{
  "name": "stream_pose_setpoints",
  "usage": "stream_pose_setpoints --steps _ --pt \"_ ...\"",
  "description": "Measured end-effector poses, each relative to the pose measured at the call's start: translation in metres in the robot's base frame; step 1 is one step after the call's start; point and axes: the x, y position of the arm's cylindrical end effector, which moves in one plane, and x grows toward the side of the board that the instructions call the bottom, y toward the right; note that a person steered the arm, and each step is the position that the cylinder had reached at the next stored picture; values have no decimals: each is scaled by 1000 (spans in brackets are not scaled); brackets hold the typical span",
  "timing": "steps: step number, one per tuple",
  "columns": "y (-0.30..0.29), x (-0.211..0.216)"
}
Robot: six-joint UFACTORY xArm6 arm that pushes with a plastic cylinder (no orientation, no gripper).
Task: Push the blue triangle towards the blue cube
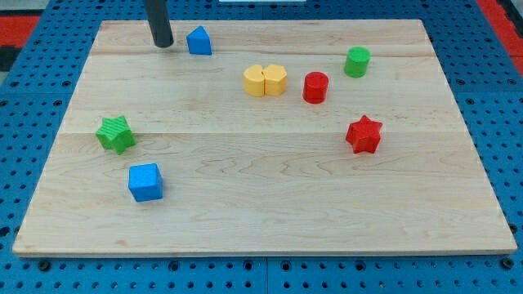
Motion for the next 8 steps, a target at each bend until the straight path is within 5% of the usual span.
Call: stream_pose_setpoints --steps 1,3,8 --pt "29 -33" --pt "60 -12" --pt "64 132"
